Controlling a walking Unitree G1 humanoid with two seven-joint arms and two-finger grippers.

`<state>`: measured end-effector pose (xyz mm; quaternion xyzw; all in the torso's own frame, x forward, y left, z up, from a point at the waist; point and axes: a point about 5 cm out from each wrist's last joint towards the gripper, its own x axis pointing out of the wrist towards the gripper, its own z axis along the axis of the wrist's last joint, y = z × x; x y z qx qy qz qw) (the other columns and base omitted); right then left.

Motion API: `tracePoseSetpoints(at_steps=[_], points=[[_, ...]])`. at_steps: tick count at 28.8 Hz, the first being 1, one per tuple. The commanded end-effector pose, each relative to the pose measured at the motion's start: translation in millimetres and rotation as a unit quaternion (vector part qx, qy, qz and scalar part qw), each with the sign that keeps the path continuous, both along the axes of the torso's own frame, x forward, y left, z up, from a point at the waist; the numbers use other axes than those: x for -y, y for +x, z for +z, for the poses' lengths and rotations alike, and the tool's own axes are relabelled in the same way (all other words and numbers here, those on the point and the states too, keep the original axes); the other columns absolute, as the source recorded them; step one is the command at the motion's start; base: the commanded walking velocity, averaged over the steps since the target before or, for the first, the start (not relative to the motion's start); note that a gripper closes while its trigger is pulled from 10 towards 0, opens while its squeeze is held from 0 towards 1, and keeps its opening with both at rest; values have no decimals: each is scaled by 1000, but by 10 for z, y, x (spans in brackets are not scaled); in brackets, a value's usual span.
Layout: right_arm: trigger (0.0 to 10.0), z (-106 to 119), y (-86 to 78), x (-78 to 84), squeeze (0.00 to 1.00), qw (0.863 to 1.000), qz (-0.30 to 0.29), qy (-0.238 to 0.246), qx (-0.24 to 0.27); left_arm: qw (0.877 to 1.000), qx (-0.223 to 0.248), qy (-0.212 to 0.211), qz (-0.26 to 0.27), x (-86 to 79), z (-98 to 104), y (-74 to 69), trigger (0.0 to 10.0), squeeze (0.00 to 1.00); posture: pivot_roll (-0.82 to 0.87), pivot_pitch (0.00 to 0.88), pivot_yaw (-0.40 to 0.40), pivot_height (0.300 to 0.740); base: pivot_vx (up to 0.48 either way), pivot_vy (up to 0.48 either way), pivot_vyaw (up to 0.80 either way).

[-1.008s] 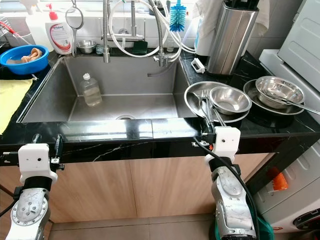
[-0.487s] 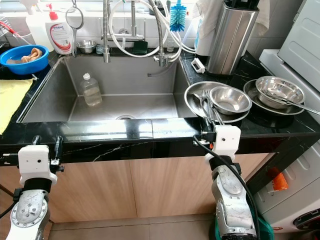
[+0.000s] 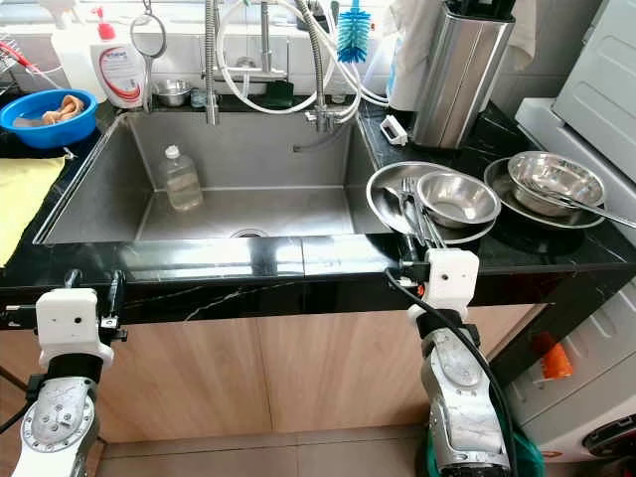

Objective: Kitchen organization

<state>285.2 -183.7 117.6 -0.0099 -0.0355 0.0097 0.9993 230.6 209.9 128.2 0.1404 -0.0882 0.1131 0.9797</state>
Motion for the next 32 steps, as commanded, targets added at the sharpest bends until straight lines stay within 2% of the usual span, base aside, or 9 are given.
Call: tracePoseSetpoints(at_steps=[1,13,32], points=[[10000,4,24,10,0,1000,-3,-1,-1,1000,-4,7,-5,15,-12,-1,10000,0,-58,0,-61,740,0,0,0],[10000,6,30,85,0,999,-35,-8,-3,1000,-4,6,-7,22,-17,-1,10000,0,-55,0,-62,740,0,0,0],[10000,77,48,57,0,999,-33,0,16,1000,-3,6,-5,20,-12,-7,10000,0,-55,0,-62,740,0,0,0]])
